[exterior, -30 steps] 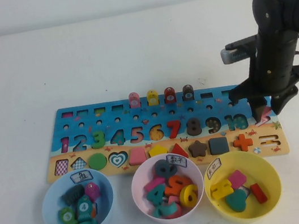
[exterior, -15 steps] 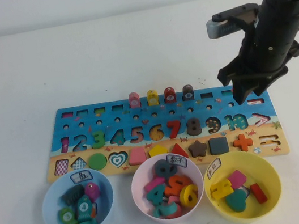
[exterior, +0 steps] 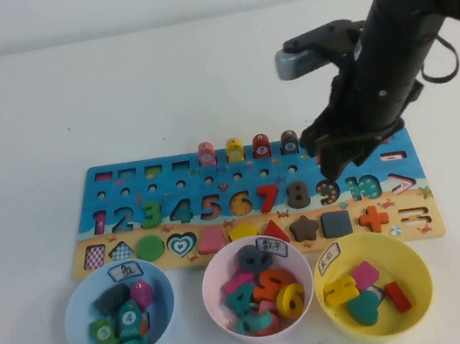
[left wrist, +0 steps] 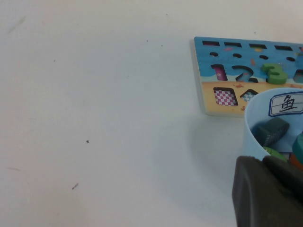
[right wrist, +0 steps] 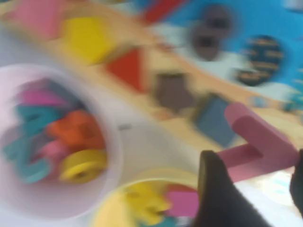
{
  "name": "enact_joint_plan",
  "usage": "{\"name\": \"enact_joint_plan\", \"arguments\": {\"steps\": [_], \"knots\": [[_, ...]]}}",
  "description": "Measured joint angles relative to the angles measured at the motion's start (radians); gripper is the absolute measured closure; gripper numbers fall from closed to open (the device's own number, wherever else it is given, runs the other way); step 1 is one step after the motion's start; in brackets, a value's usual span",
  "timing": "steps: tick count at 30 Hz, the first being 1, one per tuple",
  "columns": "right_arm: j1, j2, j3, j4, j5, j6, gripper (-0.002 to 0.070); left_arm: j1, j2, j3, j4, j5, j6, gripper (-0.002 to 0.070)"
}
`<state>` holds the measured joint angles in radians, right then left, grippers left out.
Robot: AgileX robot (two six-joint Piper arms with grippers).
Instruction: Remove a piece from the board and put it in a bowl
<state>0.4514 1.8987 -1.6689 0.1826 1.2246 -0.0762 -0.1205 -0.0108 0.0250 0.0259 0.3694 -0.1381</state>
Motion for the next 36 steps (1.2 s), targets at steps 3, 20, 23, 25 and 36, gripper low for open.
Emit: {"name": "enact_joint_plan", "arguments": {"steps": [3,20,23,25,36], "knots": [[0.093,-0.018,0.0,0.0,0.0,-0.033,0.0396,0.0,0.0,0.0,0.0,0.0,0.0,0.068],[0.269,-0.078,0.192,-0.156,-0.002,-0.016,0.0396,0.0,0.0,0.0,0.0,0.0,0.0,0.068],[0.259,-0.124,0.304,-0.183,-0.002,-0.01,0.0396,0.0,0.0,0.0,0.0,0.0,0.0,0.068],[0.259,-0.14,0.369,-0.203,-0.002,-0.001,0.0396,0.0,0.0,0.0,0.0,0.0,0.0,0.068],[0.259,-0.147,0.411,-0.198,-0.113,0.053,0.0264,0.0,0.0,0.0,0.0,0.0,0.0,0.068]]}}
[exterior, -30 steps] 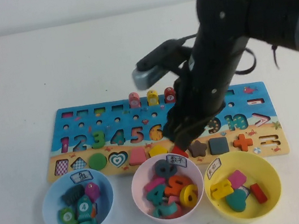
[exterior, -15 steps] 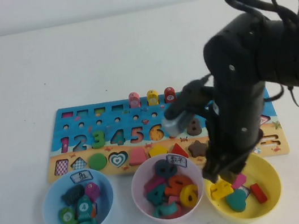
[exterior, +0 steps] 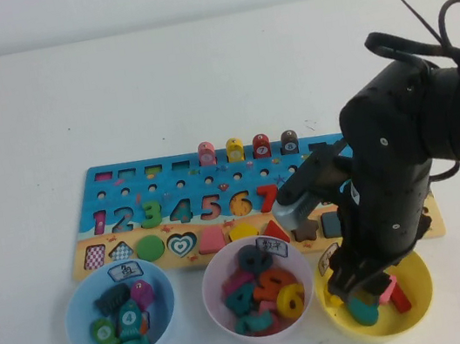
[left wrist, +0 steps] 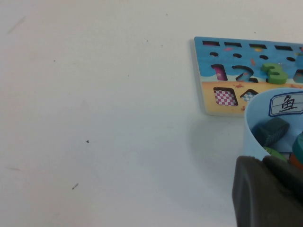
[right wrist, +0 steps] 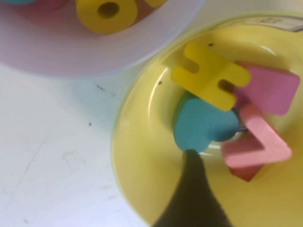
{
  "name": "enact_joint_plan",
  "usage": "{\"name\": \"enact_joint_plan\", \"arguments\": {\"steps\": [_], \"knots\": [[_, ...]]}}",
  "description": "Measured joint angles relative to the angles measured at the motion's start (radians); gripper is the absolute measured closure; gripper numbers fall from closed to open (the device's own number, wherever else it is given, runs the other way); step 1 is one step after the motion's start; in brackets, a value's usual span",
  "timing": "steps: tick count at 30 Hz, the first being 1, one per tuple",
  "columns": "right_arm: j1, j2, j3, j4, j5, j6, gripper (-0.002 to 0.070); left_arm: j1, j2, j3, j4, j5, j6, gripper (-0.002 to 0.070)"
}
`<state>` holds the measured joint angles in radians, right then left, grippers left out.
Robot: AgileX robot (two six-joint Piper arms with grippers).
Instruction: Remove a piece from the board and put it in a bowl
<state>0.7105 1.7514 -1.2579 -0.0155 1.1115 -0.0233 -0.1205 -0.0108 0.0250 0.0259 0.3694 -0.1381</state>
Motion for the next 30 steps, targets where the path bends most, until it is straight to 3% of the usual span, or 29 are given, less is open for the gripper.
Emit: {"name": "enact_joint_plan", "arguments": {"steps": [4,10,14,21,24,30], "knots": [[0.0,-0.001,0.0,0.0,0.008,0.0,0.0213,0.0,0.0,0.0,0.0,0.0,0.0,0.068],[0.0,-0.096,0.008,0.026,0.026,0.015,0.0212,0.0,0.0,0.0,0.0,0.0,0.0,0.068],[0.0,-0.295,0.066,0.083,-0.097,0.023,0.0302,0.0,0.0,0.0,0.0,0.0,0.0,0.068],[0.0,-0.734,0.263,0.119,-0.304,0.023,0.0632,0.0,0.0,0.0,0.0,0.0,0.0,0.068],[0.0,-0.856,0.328,0.101,-0.324,0.023,0.0674,0.0,0.0,0.0,0.0,0.0,0.0,0.068],[0.0,-1.087,0.444,0.035,-0.262,0.117,0.069,0.0,0.0,0.0,0.0,0.0,0.0,0.068]]}}
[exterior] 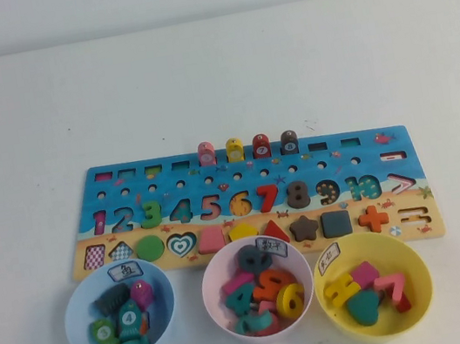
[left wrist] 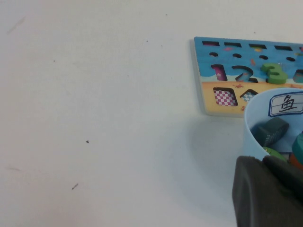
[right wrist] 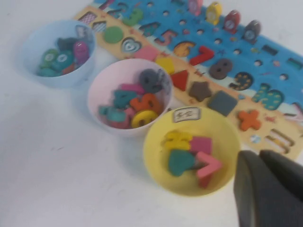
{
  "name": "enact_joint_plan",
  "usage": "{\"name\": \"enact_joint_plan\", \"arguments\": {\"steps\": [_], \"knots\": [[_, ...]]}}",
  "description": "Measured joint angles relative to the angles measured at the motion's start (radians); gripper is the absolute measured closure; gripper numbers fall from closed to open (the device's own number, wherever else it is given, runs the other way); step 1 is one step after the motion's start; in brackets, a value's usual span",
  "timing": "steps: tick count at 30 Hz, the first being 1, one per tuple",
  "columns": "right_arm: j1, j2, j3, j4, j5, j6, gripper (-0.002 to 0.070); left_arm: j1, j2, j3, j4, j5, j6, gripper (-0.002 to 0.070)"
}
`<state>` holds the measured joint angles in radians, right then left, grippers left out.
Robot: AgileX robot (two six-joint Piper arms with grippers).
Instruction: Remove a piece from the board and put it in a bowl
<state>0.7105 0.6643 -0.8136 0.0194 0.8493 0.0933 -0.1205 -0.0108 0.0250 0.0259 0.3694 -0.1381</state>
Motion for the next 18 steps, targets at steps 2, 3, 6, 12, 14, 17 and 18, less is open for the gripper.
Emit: {"name": "enact_joint_plan", "arguments": {"steps": [2,3,6,12,14,17,18], "knots": [[0.0,-0.054,0.052,-0.075,-0.048,0.031,0.0691,0.0,0.0,0.0,0.0,0.0,0.0,0.068],[0.0,-0.091,0.094,-0.155,-0.09,0.059,0.0691,0.0,0.0,0.0,0.0,0.0,0.0,0.068],[0.0,-0.171,0.196,-0.364,-0.208,0.21,0.0691,0.0,0.0,0.0,0.0,0.0,0.0,0.068],[-0.04,-0.323,0.361,-0.491,-0.327,0.384,0.0691,0.0,0.0,0.0,0.0,0.0,0.0,0.068],[-0.103,-0.368,0.411,-0.495,-0.388,0.388,0.0691,0.0,0.0,0.0,0.0,0.0,0.0,0.068],[-0.232,-0.441,0.492,-0.506,-0.51,0.392,0.0691,0.0,0.0,0.0,0.0,0.0,0.0,0.068],[-0.272,-0.458,0.512,-0.511,-0.554,0.392,0.0691,0.0,0.0,0.0,0.0,0.0,0.0,0.068]]}}
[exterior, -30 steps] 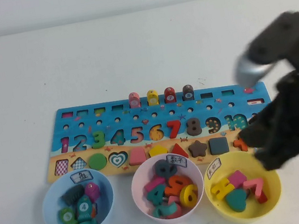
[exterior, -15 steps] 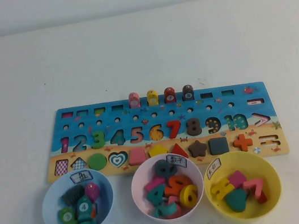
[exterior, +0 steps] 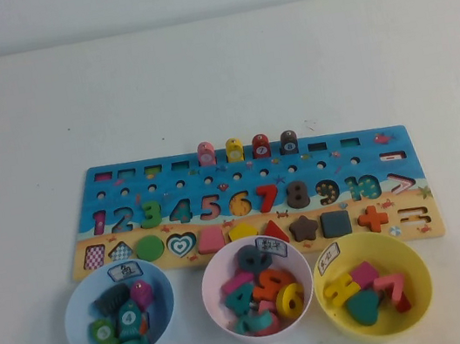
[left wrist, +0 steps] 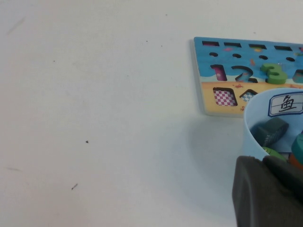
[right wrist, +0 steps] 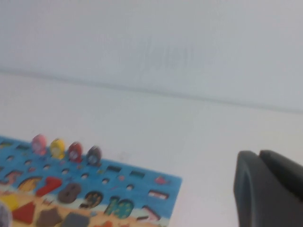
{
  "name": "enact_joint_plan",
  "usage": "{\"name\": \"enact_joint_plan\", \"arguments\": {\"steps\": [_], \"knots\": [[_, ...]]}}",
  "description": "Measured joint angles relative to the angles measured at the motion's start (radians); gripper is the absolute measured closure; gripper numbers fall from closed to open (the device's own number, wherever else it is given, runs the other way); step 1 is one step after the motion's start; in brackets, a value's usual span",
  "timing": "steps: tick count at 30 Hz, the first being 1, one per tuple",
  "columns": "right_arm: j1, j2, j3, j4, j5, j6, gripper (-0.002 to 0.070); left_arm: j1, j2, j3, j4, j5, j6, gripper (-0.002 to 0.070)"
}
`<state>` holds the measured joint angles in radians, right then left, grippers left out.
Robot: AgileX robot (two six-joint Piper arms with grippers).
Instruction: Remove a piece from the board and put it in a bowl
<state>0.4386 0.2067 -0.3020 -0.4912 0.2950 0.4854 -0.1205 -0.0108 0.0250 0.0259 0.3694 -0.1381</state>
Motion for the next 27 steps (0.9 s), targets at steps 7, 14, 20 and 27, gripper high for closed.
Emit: {"name": "enact_joint_plan", "arguments": {"steps": [7,14,20,27], "knots": [[-0.307,-0.072,0.144,-0.006,-0.219,0.01,0.0693,0.0,0.0,0.0,0.0,0.0,0.0,0.068],[-0.461,-0.13,0.297,0.056,-0.351,0.015,0.0693,0.0,0.0,0.0,0.0,0.0,0.0,0.068],[-0.486,-0.132,0.327,0.065,-0.356,0.015,0.0693,0.0,0.0,0.0,0.0,0.0,0.0,0.068],[-0.485,-0.214,0.327,0.124,-0.264,-0.008,0.0693,0.0,0.0,0.0,0.0,0.0,0.0,0.068]]}}
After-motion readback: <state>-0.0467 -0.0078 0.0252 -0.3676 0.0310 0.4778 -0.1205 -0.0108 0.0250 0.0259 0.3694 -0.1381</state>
